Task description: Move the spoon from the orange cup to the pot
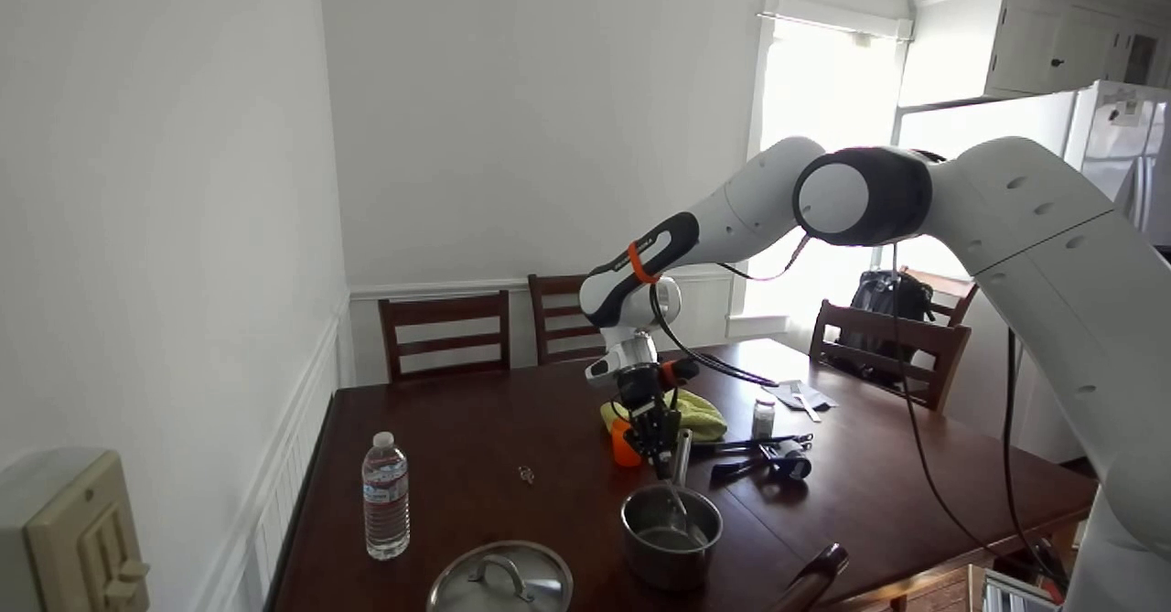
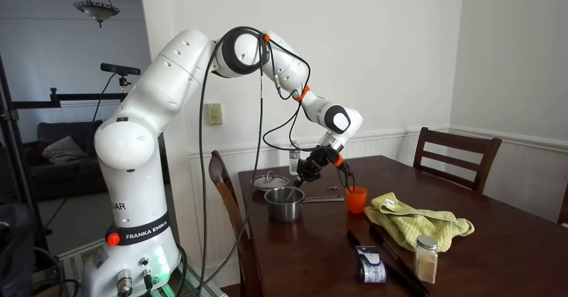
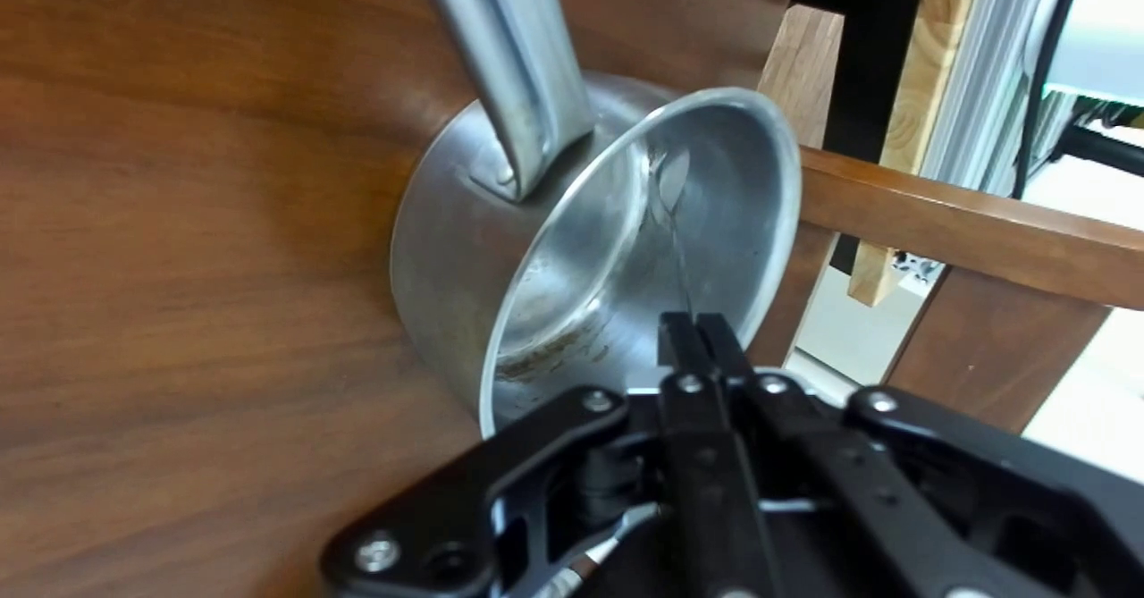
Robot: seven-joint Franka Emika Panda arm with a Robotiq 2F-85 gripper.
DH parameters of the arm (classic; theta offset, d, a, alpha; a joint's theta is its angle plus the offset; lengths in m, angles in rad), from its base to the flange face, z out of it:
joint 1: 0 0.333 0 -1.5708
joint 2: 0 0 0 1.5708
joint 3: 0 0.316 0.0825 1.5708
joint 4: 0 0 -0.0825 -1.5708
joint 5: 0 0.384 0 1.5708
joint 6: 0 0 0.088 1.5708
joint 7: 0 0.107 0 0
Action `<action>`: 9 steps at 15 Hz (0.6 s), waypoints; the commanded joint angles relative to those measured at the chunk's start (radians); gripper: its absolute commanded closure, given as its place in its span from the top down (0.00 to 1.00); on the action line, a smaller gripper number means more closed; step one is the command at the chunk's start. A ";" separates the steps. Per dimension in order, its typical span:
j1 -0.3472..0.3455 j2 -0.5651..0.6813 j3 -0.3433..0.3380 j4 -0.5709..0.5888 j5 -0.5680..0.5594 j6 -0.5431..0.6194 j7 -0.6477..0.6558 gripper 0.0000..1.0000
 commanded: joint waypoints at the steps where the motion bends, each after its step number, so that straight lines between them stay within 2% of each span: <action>1: 0.006 -0.020 0.010 -0.040 -0.028 0.002 -0.041 0.01; 8: 0.018 0.003 0.014 -0.027 -0.022 0.008 -0.039 0.01; 9: 0.020 0.004 0.012 -0.025 -0.024 0.004 -0.032 0.28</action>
